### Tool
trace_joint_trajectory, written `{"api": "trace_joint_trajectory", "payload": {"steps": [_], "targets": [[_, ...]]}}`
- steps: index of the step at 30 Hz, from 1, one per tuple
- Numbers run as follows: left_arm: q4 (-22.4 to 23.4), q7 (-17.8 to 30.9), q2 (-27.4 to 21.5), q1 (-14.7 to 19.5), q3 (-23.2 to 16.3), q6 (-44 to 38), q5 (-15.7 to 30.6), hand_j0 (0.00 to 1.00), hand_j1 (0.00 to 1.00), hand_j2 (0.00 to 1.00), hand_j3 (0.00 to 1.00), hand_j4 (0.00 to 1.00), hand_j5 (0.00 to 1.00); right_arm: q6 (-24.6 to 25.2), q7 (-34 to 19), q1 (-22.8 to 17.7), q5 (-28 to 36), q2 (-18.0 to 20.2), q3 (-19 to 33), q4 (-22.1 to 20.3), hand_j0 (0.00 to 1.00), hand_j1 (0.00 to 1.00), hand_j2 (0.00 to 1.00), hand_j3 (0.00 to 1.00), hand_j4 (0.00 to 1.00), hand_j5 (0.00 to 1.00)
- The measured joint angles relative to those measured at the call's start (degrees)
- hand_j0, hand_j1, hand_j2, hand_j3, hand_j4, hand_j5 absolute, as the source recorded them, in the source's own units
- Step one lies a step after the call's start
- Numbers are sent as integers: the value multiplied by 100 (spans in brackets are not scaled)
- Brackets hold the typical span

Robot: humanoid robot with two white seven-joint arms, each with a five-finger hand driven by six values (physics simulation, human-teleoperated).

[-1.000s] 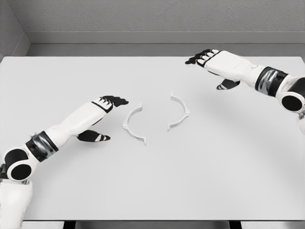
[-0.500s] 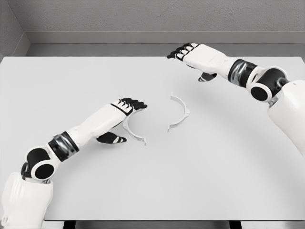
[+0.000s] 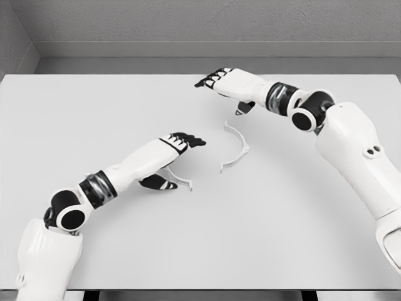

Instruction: Assemble PVC drainage pipe clamps

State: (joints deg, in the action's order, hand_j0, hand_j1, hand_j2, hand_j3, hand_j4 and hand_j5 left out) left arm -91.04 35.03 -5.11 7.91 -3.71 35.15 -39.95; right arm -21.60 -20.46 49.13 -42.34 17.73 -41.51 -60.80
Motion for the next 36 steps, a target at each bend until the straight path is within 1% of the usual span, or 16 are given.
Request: {"api": "trace_joint_trajectory", "payload": {"steps": [6,12,19,26,28,30,34,36], "targets": [[126,0,80,123,-34,-1,-10,100,100,100,100,100,100,0,-8,9,-14,-30,-18,384,100,100,100,100,100,100],[300,0,118,193,-68,0,-15,100,100,100,100,100,100,7,-14,9,-54,-94,-81,608,100,100,100,100,100,100],[440,1,127,264,-77,-1,-63,100,100,100,100,100,100,57,-6,18,-63,-215,-92,693,100,100,100,100,100,100],[598,-1,140,396,-141,-1,-100,100,100,100,100,100,100,85,3,105,-71,-387,-97,901,100,100,100,100,100,100],[619,-9,202,396,-161,-1,-137,100,100,100,100,100,100,87,4,114,-83,-412,-98,946,100,100,100,100,100,100],[632,-5,281,492,-172,0,-203,100,100,100,100,100,100,88,13,123,-112,-434,-96,986,100,100,100,100,100,100],[685,-1,412,527,-183,0,-302,100,100,100,100,100,100,88,21,167,-141,-495,-100,1089,100,100,100,100,100,100],[718,-1,459,598,-184,-1,-347,100,100,100,100,100,100,88,25,167,-157,-508,-98,1115,100,100,100,100,100,100]]}}
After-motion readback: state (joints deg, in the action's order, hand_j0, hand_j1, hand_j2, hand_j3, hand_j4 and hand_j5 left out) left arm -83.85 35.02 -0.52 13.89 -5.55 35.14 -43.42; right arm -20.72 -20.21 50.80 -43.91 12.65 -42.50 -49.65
